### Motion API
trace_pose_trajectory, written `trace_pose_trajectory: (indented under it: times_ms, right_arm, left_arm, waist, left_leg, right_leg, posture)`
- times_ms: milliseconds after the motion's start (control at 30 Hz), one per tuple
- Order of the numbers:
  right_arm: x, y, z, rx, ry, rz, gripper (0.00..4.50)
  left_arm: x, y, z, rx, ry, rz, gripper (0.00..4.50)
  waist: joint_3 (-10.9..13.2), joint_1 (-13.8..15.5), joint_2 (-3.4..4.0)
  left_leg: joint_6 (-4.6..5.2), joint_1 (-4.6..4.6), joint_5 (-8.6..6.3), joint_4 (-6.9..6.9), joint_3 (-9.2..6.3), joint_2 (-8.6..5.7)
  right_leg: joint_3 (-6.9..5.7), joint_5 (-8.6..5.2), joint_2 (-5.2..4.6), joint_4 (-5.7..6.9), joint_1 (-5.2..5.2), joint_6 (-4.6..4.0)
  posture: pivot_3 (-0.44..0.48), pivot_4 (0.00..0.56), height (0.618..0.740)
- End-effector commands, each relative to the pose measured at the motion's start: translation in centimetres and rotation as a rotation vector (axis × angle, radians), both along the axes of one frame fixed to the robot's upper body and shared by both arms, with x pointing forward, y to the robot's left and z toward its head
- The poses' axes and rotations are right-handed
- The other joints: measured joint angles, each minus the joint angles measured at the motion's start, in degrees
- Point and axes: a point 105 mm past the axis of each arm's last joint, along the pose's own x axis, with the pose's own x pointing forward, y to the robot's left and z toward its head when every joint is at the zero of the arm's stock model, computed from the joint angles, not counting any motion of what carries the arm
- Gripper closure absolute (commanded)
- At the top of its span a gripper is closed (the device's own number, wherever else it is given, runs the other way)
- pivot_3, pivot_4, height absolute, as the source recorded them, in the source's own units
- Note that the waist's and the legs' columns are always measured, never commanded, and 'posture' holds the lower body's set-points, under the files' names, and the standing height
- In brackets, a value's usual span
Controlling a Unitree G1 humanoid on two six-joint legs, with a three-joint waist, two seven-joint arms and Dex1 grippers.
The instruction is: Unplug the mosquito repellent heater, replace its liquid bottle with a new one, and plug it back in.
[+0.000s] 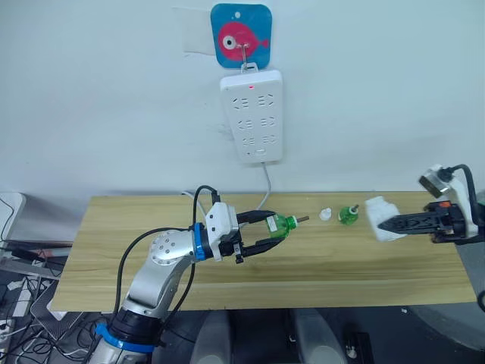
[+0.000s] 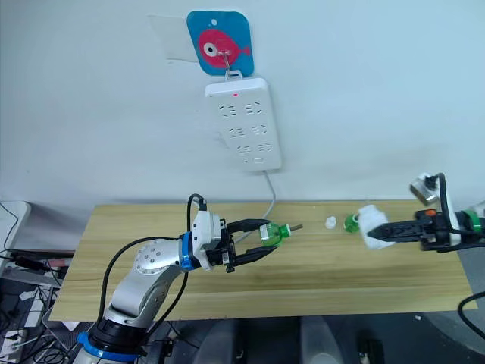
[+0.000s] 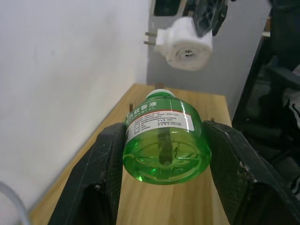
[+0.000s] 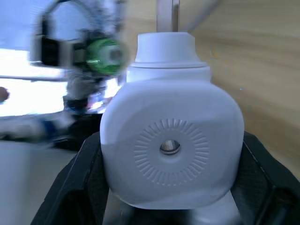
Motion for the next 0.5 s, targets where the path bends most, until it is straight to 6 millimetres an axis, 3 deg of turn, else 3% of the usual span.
trace_pose_trajectory:
  times_ms: [33, 200, 500]
  right_arm:
    - [-0.5, 2.3, 1.2, 0.123, -0.007, 0.061, 1.53]
    - [-0.4, 5.0, 1.1, 0.214, 0.004, 0.095, 1.53]
    - [-0.2, 6.3, 1.1, 0.240, 0.011, 0.038, 1.53]
  left_arm:
    - [-0.9, -0.9, 1.7, -0.028, -0.062, -0.069, 2.26]
    - [-1.1, -1.6, 2.1, -0.027, -0.075, -0.107, 2.26]
    - [-1.4, -1.5, 2.3, -0.023, -0.078, -0.122, 2.26]
  waist:
    - [0.03, 0.11, -0.03]
    - [0.26, 0.63, -0.44]
    - [0.31, 1.05, -0.52]
  left_leg:
    - [0.00, -0.01, 0.00, 0.01, 0.04, -0.03]
    - [0.00, -0.07, 0.00, 0.06, 0.10, -0.11]
    - [0.00, -0.08, 0.00, 0.06, 0.06, -0.06]
  right_leg:
    - [-0.01, 0.00, -0.02, 0.00, -0.01, 0.00]
    - [0.00, 0.00, -0.19, -0.03, 0.00, 0.01]
    - [-0.04, 0.00, -0.13, 0.00, -0.03, 0.01]
  posture:
    - [-0.077, 0.283, 0.740]
    - [-0.063, 0.281, 0.740]
    - [-0.059, 0.276, 0.740]
